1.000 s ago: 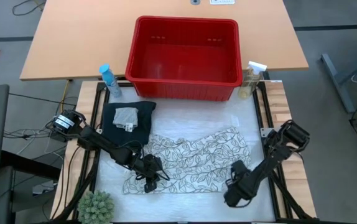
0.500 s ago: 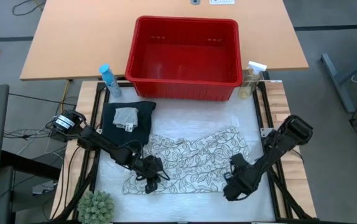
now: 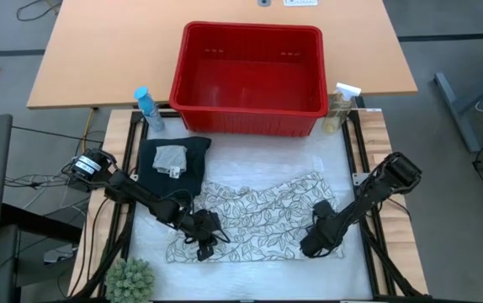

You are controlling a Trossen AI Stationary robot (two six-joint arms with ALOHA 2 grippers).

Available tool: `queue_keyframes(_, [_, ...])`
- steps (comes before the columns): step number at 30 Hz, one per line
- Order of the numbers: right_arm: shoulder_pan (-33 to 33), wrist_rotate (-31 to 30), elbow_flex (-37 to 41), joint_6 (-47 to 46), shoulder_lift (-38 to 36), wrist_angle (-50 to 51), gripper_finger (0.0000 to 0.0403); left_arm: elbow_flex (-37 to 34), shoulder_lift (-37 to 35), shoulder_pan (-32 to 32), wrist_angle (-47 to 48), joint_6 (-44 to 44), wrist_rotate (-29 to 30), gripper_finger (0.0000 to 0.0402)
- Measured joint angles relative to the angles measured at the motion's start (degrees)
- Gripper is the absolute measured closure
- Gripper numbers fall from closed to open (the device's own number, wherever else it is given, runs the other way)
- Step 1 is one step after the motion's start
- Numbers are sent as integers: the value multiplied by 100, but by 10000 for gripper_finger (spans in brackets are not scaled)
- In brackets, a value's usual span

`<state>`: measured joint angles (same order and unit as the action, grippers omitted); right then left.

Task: Fold Laundry from Bin
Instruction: Fold the white patterned shirt

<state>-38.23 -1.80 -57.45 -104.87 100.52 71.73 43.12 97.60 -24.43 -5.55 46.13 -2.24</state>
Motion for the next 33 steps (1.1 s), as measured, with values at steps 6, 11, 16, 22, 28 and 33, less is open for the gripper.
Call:
queue_keyframes(6, [-3, 787, 409, 143, -38, 21, 384, 5, -2, 0, 101, -126, 17, 384])
queue_keyframes(11, [-77, -122, -104, -270, -323, -68, 384, 5, -4, 0, 115, -133, 68, 384])
queue_keyframes(16, [-16, -344, -97, -73, -195, -681, 384, 8, -7, 0, 125, -140, 134, 384])
queue_keyframes(22, [-18, 345, 120, -40, 188, -577, 384, 11, -9, 0, 138, -146, 110, 384])
queue_keyframes(28, [-84, 1092, 129, -156, 185, 42, 384, 12, -11, 2, 187, -195, 98, 384])
queue_keyframes(33, [-194, 1221, 59, -295, 185, 205, 376, 14, -13, 2, 198, -197, 121, 384])
